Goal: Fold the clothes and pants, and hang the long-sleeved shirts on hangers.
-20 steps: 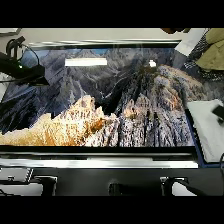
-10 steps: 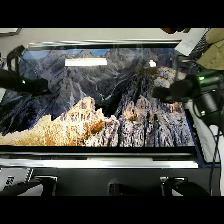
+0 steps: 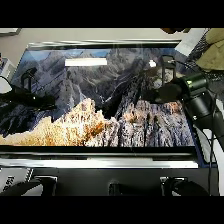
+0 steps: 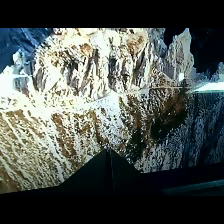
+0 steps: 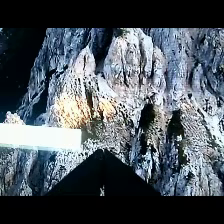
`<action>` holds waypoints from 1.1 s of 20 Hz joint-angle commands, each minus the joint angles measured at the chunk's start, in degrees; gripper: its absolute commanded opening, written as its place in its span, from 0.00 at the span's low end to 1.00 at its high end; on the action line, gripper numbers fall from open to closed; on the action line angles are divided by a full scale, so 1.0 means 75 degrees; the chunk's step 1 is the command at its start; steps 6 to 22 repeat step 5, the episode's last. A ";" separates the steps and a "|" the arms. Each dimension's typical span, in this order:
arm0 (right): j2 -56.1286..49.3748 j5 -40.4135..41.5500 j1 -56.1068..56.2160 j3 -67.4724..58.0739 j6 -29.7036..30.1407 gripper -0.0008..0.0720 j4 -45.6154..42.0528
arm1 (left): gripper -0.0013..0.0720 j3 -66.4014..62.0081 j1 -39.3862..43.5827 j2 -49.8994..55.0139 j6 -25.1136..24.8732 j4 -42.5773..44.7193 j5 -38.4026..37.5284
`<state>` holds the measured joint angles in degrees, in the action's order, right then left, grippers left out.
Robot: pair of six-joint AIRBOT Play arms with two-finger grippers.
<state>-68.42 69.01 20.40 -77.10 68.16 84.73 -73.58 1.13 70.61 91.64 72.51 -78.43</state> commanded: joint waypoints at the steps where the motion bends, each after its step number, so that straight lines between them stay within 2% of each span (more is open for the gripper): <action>1: 0.0006 -0.0012 0.0026 -0.0009 -0.0003 0.06 0.0009 | 0.04 0.0087 0.0006 0.0026 0.0006 0.0000 0.0006; 22: 0.0006 -0.0012 0.0026 -0.0009 -0.0003 0.06 0.0009 | 0.04 0.0087 0.0006 0.0026 0.0003 0.0000 0.0006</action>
